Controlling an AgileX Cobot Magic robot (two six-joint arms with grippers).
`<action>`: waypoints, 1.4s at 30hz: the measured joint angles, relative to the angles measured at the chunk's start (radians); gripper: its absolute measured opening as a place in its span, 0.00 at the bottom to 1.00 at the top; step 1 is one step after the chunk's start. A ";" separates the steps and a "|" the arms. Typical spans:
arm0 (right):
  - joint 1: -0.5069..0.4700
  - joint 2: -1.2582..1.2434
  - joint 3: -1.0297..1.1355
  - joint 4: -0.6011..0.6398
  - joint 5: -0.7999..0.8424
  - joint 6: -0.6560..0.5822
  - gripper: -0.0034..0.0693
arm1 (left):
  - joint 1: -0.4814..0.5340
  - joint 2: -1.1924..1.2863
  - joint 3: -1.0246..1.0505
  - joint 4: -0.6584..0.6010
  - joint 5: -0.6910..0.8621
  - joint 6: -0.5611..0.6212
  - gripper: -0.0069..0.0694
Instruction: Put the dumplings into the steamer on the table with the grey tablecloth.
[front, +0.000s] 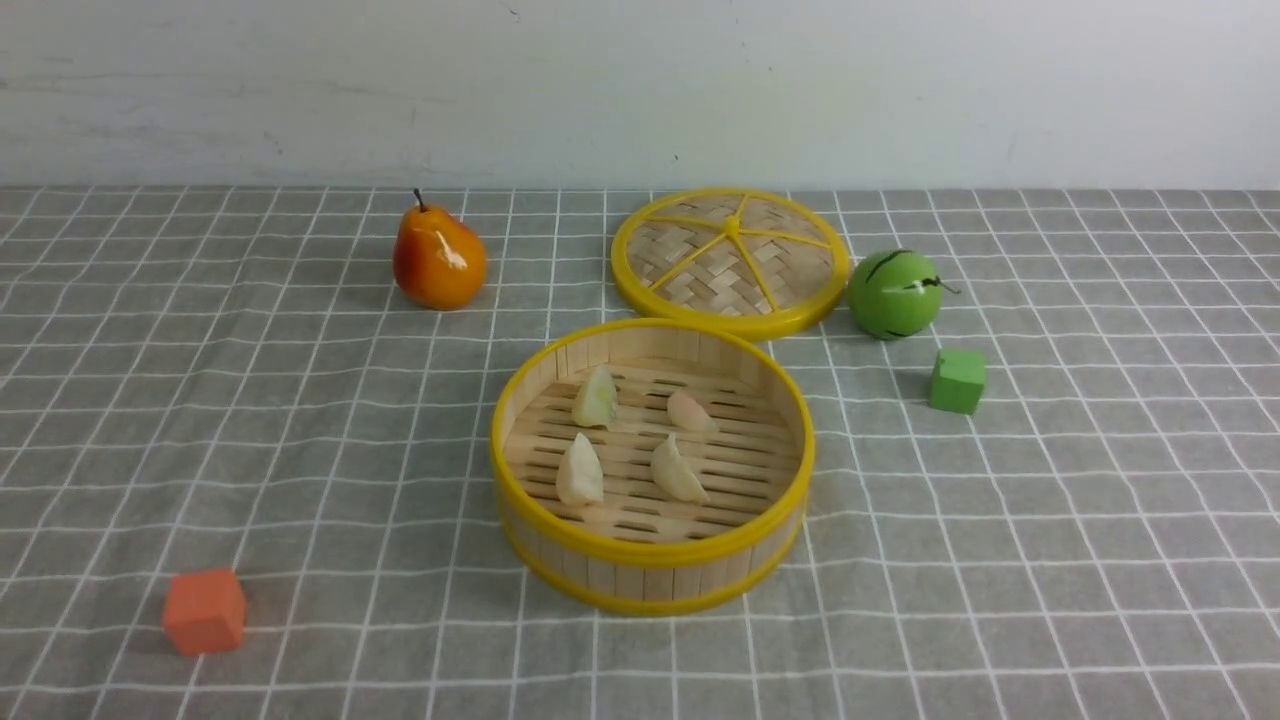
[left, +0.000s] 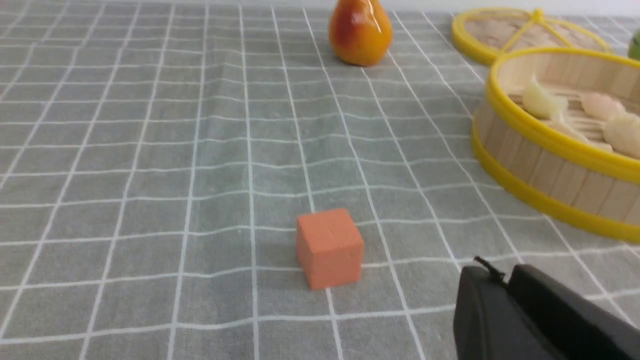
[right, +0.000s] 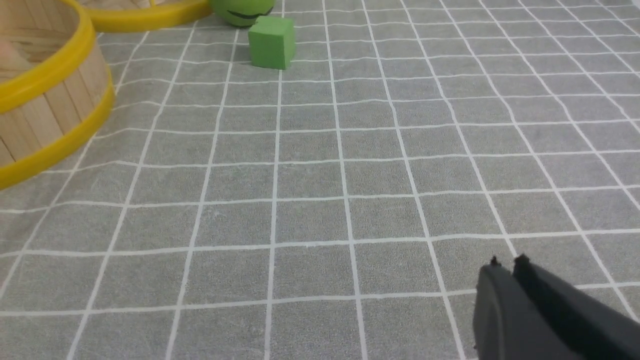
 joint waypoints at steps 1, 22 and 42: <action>0.000 0.000 0.000 0.000 0.000 0.000 0.09 | 0.038 0.000 0.019 -0.034 -0.027 0.023 0.11; 0.000 0.000 0.000 -0.001 0.000 0.000 0.12 | 0.013 0.000 0.033 -0.127 0.119 0.051 0.07; 0.000 0.000 0.000 -0.001 0.000 0.000 0.16 | 0.021 0.000 0.033 -0.123 0.120 0.051 0.07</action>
